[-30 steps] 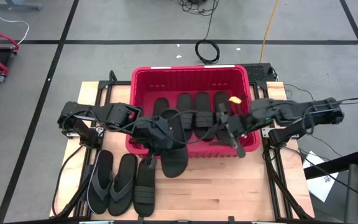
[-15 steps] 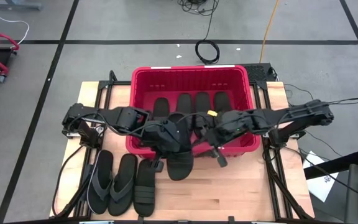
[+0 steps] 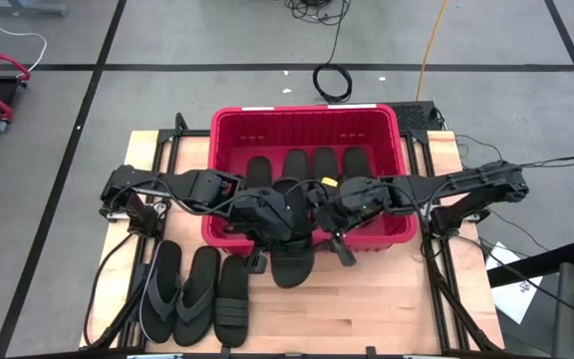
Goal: Pick and place slides into bin
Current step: Put the black slide into the red bin
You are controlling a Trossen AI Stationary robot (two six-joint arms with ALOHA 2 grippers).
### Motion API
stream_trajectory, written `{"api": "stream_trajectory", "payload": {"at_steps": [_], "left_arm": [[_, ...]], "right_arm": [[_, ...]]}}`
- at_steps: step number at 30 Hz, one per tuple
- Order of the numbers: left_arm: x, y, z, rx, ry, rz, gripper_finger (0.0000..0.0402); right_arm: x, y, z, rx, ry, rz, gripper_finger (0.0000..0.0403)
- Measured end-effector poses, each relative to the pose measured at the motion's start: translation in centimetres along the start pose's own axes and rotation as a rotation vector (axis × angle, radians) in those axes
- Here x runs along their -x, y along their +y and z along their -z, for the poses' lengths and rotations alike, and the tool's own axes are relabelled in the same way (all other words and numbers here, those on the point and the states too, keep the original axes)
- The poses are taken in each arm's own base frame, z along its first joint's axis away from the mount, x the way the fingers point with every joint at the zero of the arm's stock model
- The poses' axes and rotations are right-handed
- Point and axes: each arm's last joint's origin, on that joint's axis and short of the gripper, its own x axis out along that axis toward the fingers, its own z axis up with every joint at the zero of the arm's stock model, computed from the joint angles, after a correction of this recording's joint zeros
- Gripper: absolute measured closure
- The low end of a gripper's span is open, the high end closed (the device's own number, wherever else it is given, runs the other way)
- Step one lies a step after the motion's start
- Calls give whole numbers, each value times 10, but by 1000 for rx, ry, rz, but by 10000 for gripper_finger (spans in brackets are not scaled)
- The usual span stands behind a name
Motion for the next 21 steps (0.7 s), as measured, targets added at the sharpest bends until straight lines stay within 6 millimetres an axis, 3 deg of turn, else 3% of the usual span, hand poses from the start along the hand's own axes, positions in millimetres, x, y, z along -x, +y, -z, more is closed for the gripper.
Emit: {"api": "stream_trajectory", "payload": {"at_steps": [8, 15, 21], "left_arm": [[0, 1, -1, -16, -5, -6, 399], [2, 1, -2, -55, -20, -18, 384], [20, -5, -2, -104, -63, -122, 313]], "right_arm": [[2, -3, -2, -32, -17, -51, 388], [15, -5, -6, -47, -44, -53, 397], [38, -7, -13, -62, -98, -24, 400]]}}
